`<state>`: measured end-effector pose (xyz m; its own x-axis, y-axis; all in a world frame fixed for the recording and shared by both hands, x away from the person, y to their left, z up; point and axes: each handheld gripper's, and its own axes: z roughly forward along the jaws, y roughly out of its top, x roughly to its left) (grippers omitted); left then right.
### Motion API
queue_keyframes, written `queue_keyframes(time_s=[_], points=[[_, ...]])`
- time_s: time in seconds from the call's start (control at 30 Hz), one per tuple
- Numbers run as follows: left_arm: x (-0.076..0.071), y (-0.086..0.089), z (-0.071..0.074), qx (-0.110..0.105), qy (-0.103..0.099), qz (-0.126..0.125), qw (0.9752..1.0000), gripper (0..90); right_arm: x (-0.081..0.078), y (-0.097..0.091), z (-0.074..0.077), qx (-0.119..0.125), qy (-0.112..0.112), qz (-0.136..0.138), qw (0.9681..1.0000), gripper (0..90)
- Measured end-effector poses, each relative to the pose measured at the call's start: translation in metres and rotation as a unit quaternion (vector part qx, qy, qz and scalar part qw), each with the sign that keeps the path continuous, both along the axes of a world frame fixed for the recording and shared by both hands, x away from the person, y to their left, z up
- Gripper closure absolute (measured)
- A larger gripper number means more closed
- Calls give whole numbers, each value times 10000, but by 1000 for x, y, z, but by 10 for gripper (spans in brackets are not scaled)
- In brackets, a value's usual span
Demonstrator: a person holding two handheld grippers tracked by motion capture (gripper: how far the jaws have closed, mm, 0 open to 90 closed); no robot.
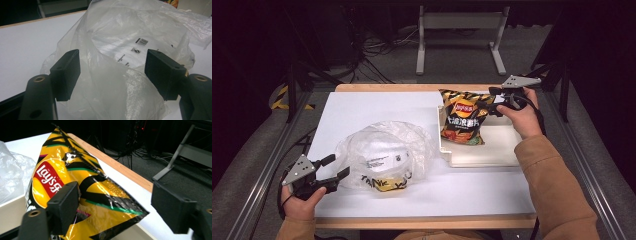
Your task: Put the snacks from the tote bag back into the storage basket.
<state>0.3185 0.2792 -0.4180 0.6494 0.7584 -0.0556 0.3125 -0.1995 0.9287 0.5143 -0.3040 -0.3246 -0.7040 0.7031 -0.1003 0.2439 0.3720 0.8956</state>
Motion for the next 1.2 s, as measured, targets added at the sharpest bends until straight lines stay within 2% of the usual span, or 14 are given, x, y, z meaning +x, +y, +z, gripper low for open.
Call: queue_keyframes(time_s=[0.47,0.77,0.93,1.03,1.2], points=[[8,-6,1,4,1,-111,9999,294,-25,2,14,358,-28,382,9986,180],[9,-6,1,3,0,-114,9999,294,-46,2,29,493,-244,627,9965,174],[8,-5,5,29,-7,-114,9999,284,-66,-1,42,559,-440,575,9958,169],[6,-5,8,78,21,-196,9998,259,-81,-5,48,569,-523,568,9954,169],[1,-6,15,124,34,-317,9994,232,-105,-13,52,664,-567,588,9944,168]])
